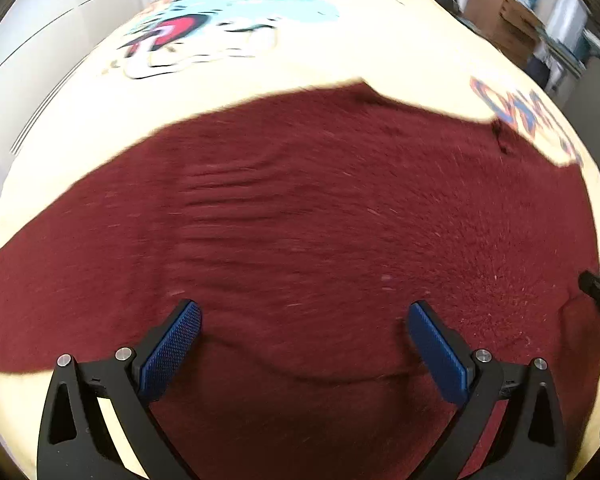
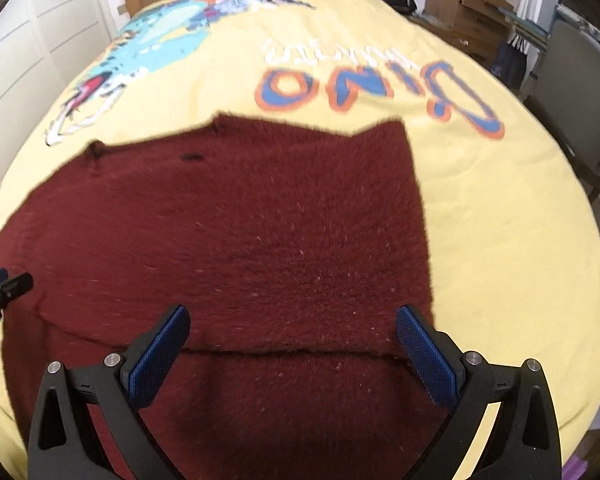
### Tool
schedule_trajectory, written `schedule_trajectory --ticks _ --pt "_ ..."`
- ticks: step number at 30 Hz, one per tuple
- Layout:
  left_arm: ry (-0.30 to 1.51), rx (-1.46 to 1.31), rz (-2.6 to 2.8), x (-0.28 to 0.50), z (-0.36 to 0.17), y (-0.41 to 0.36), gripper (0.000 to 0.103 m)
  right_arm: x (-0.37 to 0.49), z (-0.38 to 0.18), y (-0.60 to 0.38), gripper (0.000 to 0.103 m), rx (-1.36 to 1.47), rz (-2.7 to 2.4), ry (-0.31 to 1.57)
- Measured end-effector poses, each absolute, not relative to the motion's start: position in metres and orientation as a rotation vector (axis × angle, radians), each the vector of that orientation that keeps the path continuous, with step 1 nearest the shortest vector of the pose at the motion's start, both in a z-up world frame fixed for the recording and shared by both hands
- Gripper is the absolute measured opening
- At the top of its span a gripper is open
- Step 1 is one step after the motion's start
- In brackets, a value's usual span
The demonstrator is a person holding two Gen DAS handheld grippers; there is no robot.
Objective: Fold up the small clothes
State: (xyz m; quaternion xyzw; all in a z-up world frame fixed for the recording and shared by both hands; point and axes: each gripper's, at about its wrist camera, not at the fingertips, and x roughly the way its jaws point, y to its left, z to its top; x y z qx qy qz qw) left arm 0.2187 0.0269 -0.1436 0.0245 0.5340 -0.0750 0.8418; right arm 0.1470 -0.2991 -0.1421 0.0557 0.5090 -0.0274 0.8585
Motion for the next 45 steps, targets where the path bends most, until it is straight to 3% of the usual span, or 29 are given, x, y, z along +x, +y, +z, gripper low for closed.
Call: schedule_trajectory --ticks 11,21,30,32,34,35,37,45 --pt "1.087 -0.159 0.168 0.198 -0.090 0.207 0.102 0.117 -0.092 -0.285 0.103 0.065 -0.035 1.021" --pt "1.198 -0.529 0.522 0.162 -0.135 0.368 0.102 0.104 -0.116 -0.298 0.103 0.112 -0.085 1.098" --pt "1.218 -0.705 0.537 0.178 -0.162 0.412 0.100 0.103 -0.126 -0.307 0.103 0.118 -0.108 1.125" --pt "1.219 -0.676 0.547 0.180 -0.163 0.411 0.090 0.102 -0.125 -0.308 0.103 0.122 -0.111 1.118" --pt "1.197 -0.660 0.542 0.181 -0.159 0.408 0.060 0.102 -0.126 -0.309 0.103 0.125 -0.110 1.117" --pt "1.183 -0.655 0.526 0.181 -0.156 0.407 0.051 0.103 -0.126 -0.309 0.103 0.127 -0.109 1.116" --pt "1.170 -0.641 0.503 0.188 -0.150 0.398 0.014 0.103 -0.126 -0.309 0.103 0.129 -0.103 1.115" --pt "1.107 -0.437 0.435 0.186 -0.108 0.347 0.013 0.107 -0.122 -0.306 0.103 0.138 -0.077 1.100"
